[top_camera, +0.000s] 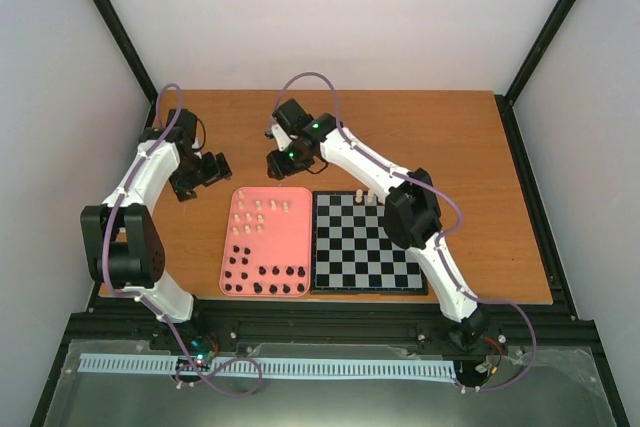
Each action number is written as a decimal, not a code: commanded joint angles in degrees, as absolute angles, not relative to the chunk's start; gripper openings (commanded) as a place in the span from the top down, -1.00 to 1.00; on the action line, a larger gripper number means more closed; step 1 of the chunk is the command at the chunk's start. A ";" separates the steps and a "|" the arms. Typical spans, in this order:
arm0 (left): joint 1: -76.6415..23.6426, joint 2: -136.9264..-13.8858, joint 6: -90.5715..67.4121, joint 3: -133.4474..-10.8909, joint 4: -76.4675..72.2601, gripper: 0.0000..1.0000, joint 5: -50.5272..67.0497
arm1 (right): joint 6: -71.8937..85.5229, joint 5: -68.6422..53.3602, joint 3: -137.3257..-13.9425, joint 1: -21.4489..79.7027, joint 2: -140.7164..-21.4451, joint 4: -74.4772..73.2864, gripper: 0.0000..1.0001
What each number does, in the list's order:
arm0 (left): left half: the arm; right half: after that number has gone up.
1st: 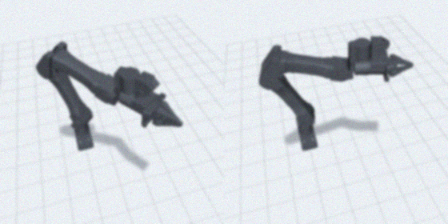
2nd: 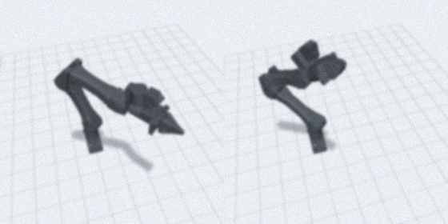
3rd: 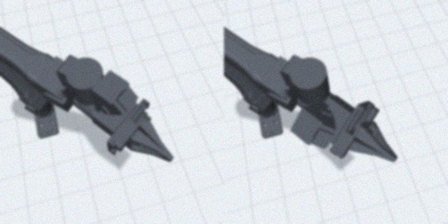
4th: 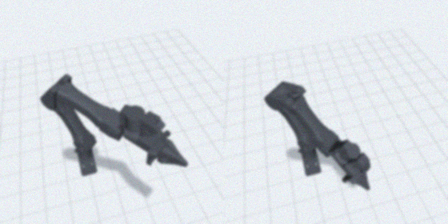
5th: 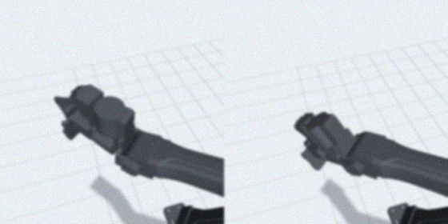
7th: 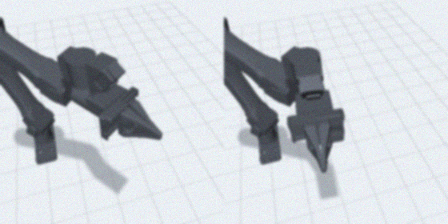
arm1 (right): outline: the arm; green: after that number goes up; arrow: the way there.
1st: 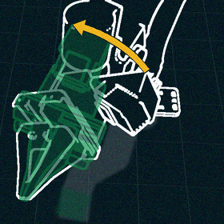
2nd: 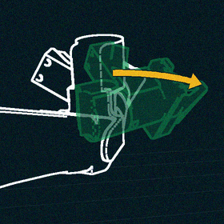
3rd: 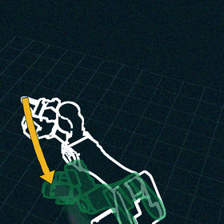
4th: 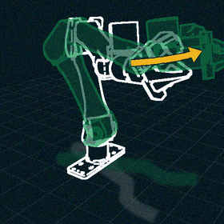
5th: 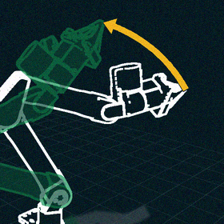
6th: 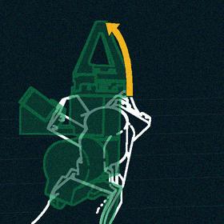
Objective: Set up the chess pieces on the board
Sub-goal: Pick up the chess piece from the storage box, then place the chess piece on the chessboard, then pick up the chess piece from the storage box.
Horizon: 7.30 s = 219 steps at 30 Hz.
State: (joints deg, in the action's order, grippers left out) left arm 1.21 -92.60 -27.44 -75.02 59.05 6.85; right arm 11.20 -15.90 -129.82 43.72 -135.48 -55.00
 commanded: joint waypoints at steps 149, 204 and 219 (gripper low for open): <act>1.06 -94.41 -26.63 -73.56 58.17 -0.99 8.70 | 8.70 -4.30 -101.01 34.06 -121.83 -61.79 0.83; 1.12 -93.61 -26.81 -73.48 58.47 -0.99 8.53 | 5.77 -20.00 -134.04 48.26 -140.79 -63.29 0.03; 1.05 -92.84 -26.72 -73.13 58.36 -0.99 8.48 | 7.51 -15.77 -136.06 48.96 -145.67 -61.03 0.13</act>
State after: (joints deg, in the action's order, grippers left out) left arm 1.21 -94.02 -27.20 -72.49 58.30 8.51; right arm 6.92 -16.97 -133.32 48.64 -143.74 -62.08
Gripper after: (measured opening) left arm 0.997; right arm 0.437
